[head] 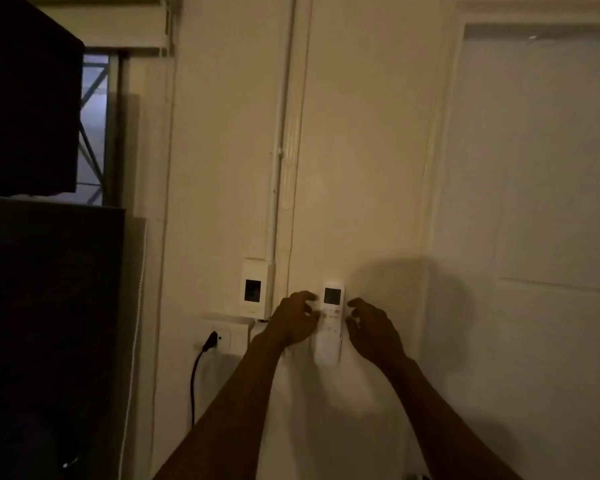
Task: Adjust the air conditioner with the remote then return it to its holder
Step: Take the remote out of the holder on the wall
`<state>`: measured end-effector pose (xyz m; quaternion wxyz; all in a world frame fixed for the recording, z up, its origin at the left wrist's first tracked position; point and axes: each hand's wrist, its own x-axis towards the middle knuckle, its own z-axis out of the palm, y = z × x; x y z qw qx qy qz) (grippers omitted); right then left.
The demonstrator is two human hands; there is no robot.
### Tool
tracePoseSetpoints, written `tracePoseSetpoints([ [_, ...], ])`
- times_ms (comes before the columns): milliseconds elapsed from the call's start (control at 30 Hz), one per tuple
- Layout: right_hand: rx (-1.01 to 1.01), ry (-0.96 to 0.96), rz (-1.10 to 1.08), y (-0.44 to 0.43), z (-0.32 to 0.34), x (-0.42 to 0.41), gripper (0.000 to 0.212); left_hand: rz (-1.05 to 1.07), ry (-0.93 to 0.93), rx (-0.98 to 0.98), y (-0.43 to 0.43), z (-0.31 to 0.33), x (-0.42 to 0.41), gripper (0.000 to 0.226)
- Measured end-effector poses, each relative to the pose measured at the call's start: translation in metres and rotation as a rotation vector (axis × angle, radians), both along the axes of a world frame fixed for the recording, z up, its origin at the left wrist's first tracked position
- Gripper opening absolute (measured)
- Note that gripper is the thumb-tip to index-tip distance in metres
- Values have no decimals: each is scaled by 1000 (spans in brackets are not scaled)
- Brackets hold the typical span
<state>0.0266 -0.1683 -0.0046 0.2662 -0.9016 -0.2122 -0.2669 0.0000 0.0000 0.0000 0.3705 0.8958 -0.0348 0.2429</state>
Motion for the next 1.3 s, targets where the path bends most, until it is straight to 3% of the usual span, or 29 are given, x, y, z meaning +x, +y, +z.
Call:
tracePoseSetpoints([
  [200, 149, -26, 24, 12, -9, 20, 21, -16, -66, -128, 2, -15, 21, 40],
  [400, 310, -17, 91, 18, -17, 31, 18, -52, -152, -236, 0, -16, 31, 27],
  [800, 435, -97, 80, 23, -21, 33, 14, 9, -228, -424, -10, -12, 35, 32],
  [1133, 530, -236, 99, 31, 50, 17, 13, -49, -302, -598, -4, 54, 19, 36],
  [1300, 554, -235, 182, 36, 75, -10, 22, -96, -287, -577, 3, 84, -19, 41],
])
